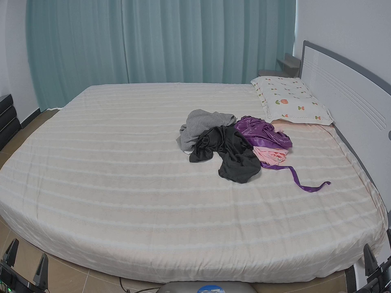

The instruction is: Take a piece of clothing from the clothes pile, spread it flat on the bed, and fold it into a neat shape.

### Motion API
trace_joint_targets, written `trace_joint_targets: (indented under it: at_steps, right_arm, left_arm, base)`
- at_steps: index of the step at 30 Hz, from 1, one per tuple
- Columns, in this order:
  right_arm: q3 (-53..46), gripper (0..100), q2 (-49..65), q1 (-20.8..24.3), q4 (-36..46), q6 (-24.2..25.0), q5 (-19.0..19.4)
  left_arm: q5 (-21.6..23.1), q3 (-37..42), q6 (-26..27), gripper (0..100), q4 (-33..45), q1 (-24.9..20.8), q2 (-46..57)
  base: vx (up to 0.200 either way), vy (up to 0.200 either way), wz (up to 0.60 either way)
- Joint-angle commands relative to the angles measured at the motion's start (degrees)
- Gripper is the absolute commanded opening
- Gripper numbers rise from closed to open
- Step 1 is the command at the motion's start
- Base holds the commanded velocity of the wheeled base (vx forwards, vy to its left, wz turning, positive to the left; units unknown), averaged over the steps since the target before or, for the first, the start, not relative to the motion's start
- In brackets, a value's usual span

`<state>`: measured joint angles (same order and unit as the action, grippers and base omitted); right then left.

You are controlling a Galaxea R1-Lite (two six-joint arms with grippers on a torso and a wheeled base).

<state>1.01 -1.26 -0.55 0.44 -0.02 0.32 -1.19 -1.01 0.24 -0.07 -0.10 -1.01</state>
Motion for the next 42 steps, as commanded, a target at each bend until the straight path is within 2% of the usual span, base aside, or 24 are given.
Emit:
trace_joint_targets:
  at_steps: [1,7,8,9,10,11,15,20,25,27,29,33,38,42]
  right_arm:
    - [-0.7,100,-0.5,0.0,0.1,-0.4,-0.1]
    - [-0.2,100,-0.8,0.1,-0.3,-0.2,0.6]
    - [4.7,100,-3.5,0.1,-1.7,1.3,1.3]
    - [11.7,100,-8.1,-0.2,-2.4,3.9,1.9]
    - [13.6,100,-9.6,-0.2,-2.5,4.9,1.9]
    - [18.1,100,-16.5,-0.1,-2.4,8.2,2.5]
    - [17.4,100,-30.5,0.2,-3.4,4.3,5.0]
    - [17.4,100,-51.9,1.6,-12.2,6.3,7.2]
    - [20.3,100,-73.9,5.3,-22.7,7.2,7.0]
    - [21.3,100,-77.8,6.0,-24.4,7.7,7.0]
    - [25.5,100,-88.5,7.6,-28.8,10.7,6.7]
    - [33.1,100,-102.5,8.9,-32.5,16.5,6.5]
    - [44.2,100,-115.8,10.7,-33.5,22.2,5.0]
    - [53.5,100,-125.7,11.4,-32.6,24.2,5.0]
  left_arm:
    - [0.0,1.0,0.0,100,0.0,0.0,1.0]
    - [0.0,1.0,0.0,100,0.0,0.0,1.0]
    - [0.0,1.0,0.0,100,0.0,0.0,1.0]
    - [0.0,1.0,0.0,100,0.0,0.0,1.0]
    - [0.0,1.0,0.0,100,0.0,0.0,1.0]
    - [0.0,1.0,0.0,100,0.0,0.0,1.0]
    - [0.0,1.0,0.1,100,0.0,0.0,1.0]
    - [0.0,1.0,0.0,100,0.0,0.0,1.0]
    - [0.0,1.0,0.0,100,0.0,0.0,1.0]
    - [0.0,1.0,0.0,100,0.0,0.0,1.0]
    - [0.0,1.0,0.0,100,0.0,0.0,1.0]
    - [0.0,1.0,0.0,100,0.0,0.0,1.0]
    - [0.0,1.0,0.0,100,0.0,0.0,1.0]
    - [0.0,1.0,0.0,100,0.0,0.0,1.0]
  base:
    - [0.000,0.000,0.00]
    - [0.000,0.000,0.00]
    - [0.000,0.000,0.00]
    - [0.000,0.000,0.00]
    - [0.000,0.000,0.00]
    - [0.000,0.000,0.00]
    - [0.000,0.000,0.00]
    - [0.000,0.000,0.00]
    - [0.000,0.000,0.00]
    - [0.000,0.000,0.00]
    - [0.000,0.000,0.00]
    - [0.000,0.000,0.00]
    - [0.000,0.000,0.00]
    - [0.000,0.000,0.00]
